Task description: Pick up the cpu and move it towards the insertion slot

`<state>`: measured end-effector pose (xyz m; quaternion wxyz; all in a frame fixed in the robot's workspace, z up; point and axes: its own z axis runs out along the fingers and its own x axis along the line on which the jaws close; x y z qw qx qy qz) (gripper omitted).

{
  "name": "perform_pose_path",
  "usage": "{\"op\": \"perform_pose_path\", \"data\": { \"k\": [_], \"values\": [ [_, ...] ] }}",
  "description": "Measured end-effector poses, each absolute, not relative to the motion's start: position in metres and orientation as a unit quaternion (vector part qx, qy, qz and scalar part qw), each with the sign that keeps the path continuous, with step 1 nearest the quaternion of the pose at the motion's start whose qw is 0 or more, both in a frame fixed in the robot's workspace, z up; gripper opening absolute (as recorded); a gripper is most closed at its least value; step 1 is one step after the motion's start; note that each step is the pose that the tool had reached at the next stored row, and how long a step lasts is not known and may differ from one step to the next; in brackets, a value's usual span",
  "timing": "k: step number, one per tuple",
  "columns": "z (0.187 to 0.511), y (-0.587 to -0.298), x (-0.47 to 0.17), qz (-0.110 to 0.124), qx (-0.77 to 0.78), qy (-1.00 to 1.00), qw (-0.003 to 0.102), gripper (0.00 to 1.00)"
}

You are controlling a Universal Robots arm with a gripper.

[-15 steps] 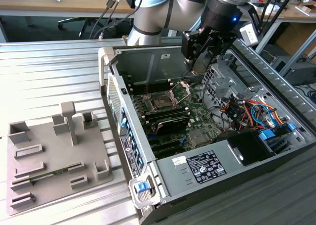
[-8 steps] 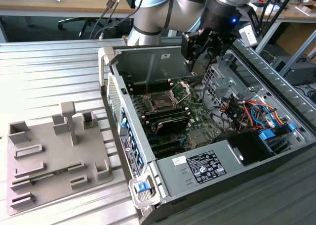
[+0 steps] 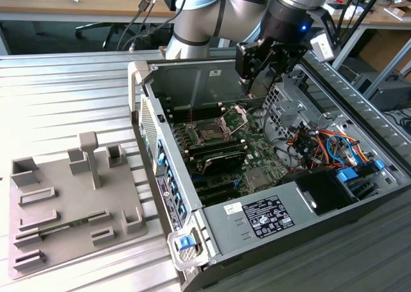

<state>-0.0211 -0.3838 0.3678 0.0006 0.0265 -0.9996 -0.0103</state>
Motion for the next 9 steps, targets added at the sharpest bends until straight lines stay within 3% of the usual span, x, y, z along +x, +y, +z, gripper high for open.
{"op": "perform_pose_path", "data": {
  "k": [9],
  "values": [
    [0.3653, -0.3838, -0.0211, -0.01, 0.027, -1.0, 0.001, 0.55]
  ]
}}
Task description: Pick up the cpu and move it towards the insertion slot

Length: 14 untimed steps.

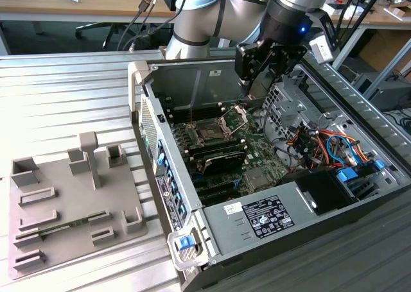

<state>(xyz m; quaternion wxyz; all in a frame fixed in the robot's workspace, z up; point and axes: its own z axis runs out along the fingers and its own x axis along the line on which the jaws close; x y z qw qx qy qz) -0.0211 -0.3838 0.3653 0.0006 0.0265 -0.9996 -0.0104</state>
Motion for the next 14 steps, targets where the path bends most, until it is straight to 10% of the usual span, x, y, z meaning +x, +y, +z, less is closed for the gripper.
{"op": "perform_pose_path", "data": {
  "k": [14],
  "values": [
    [0.3614, -0.3838, -0.0211, -0.01, 0.027, -1.0, 0.001, 0.55]
  ]
}}
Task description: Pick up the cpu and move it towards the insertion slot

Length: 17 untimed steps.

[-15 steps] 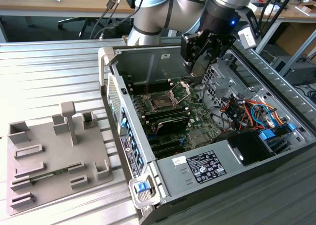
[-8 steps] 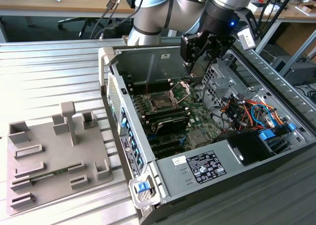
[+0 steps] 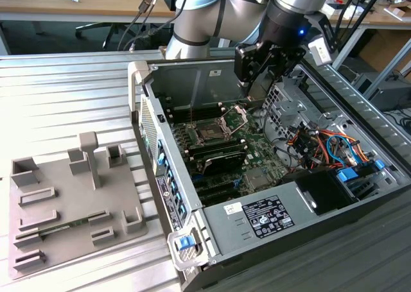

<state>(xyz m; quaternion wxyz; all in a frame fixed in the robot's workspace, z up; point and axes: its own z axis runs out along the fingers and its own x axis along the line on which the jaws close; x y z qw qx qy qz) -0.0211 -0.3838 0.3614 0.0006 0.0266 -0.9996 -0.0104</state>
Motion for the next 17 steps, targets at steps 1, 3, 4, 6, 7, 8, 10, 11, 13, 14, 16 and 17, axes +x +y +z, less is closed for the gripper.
{"op": "perform_pose_path", "data": {
  "k": [1, 3, 4, 6, 7, 8, 10, 11, 13, 14, 16, 17],
  "values": [
    [0.3612, -0.3838, -0.0211, -0.01, 0.027, -1.0, 0.001, 0.55],
    [0.3607, -0.3838, -0.0211, -0.01, 0.027, -1.0, 0.001, 0.55],
    [0.3605, -0.3838, -0.0211, -0.01, 0.027, -1.0, 0.001, 0.55],
    [0.3599, -0.3838, -0.0211, -0.01, 0.027, -1.0, 0.001, 0.55],
    [0.3597, -0.3838, -0.0211, -0.01, 0.027, -1.0, 0.001, 0.55],
    [0.3593, -0.3838, -0.0211, -0.01, 0.027, -1.0, 0.001, 0.55],
    [0.3589, -0.3838, -0.0211, -0.01, 0.027, -1.0, 0.001, 0.55],
    [0.3586, -0.3838, -0.0211, -0.01, 0.027, -1.0, 0.001, 0.55],
    [0.3581, -0.3838, -0.0211, -0.01, 0.027, -1.0, 0.001, 0.55],
    [0.3579, -0.3838, -0.0211, -0.01, 0.027, -1.0, 0.001, 0.55],
    [0.3575, -0.3838, -0.0211, -0.01, 0.027, -1.0, 0.001, 0.55],
    [0.3573, -0.3838, -0.0211, -0.01, 0.027, -1.0, 0.001, 0.55]
  ]
}}
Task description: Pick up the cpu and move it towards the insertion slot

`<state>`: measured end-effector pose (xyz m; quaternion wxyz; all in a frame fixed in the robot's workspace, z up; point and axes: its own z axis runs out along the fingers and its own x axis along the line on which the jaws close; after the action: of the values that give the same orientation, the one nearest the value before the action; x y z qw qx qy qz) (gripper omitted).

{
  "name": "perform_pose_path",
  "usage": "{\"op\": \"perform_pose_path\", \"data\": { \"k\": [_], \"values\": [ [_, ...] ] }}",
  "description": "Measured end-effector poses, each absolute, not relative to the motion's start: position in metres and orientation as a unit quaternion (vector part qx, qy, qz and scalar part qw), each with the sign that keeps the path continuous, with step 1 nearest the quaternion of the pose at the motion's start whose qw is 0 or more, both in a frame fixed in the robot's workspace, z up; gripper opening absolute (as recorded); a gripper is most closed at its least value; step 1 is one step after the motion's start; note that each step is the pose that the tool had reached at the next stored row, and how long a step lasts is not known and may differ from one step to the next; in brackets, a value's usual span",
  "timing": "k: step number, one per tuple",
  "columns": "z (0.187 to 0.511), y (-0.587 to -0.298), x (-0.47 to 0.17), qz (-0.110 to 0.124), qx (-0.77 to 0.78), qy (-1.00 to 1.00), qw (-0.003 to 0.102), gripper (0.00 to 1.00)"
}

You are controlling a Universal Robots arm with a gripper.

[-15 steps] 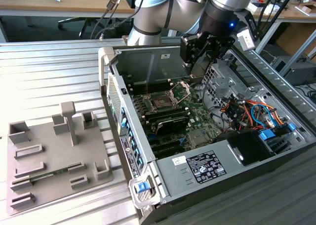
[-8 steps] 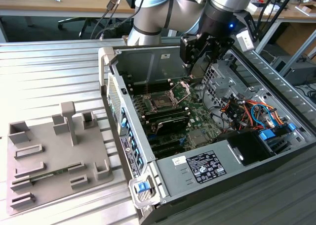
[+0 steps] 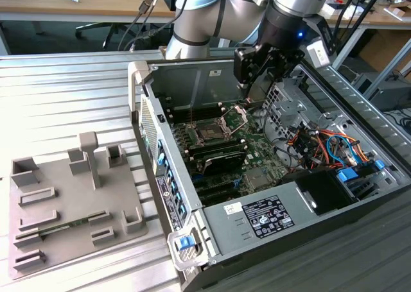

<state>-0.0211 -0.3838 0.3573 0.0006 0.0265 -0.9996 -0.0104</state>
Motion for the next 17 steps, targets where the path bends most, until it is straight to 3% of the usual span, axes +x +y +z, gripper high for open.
{"op": "perform_pose_path", "data": {
  "k": [17],
  "values": [
    [0.3525, -0.3829, -0.0211, -0.01, 0.027, -1.0, 0.001, 0.55]
  ]
}}
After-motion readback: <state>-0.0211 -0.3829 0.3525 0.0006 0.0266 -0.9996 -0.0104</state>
